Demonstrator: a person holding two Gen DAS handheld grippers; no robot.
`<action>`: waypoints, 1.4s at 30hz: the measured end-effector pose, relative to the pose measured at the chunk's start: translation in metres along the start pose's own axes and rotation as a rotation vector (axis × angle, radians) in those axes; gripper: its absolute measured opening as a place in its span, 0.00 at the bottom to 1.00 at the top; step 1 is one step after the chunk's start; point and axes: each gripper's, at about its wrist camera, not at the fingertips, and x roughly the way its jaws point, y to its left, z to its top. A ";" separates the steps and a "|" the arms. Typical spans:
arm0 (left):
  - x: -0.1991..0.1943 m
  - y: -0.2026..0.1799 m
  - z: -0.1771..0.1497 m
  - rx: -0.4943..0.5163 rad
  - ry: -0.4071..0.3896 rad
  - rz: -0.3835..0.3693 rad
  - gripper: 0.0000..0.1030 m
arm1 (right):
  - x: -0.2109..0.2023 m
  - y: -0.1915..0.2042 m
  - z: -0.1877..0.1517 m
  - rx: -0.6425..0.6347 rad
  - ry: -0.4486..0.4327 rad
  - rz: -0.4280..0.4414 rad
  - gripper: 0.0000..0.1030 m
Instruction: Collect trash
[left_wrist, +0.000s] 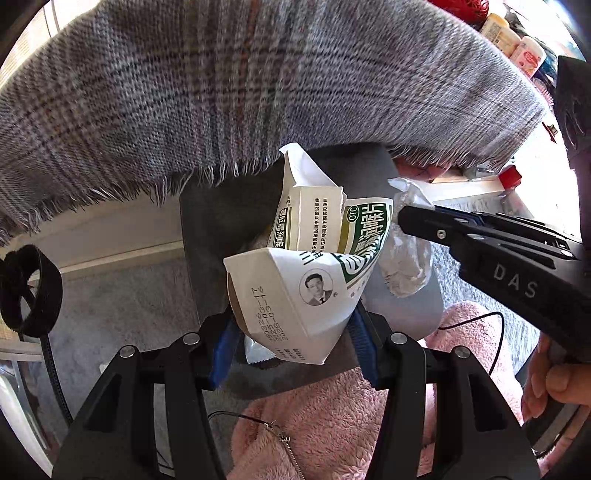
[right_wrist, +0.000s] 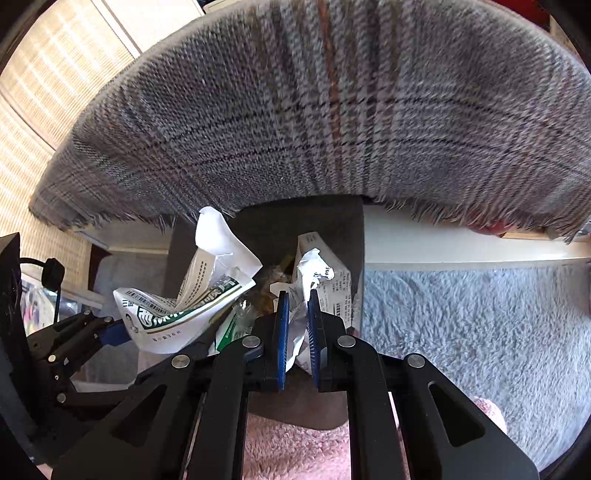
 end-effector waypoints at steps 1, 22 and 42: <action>0.001 0.001 0.002 0.001 0.003 -0.002 0.50 | 0.002 0.001 0.001 -0.001 0.003 0.002 0.11; -0.028 0.019 -0.003 -0.020 -0.043 0.026 0.90 | -0.030 0.011 0.010 -0.011 -0.102 -0.072 0.97; -0.155 0.016 -0.029 -0.047 -0.315 0.071 0.92 | -0.162 0.030 -0.017 -0.023 -0.422 -0.139 0.97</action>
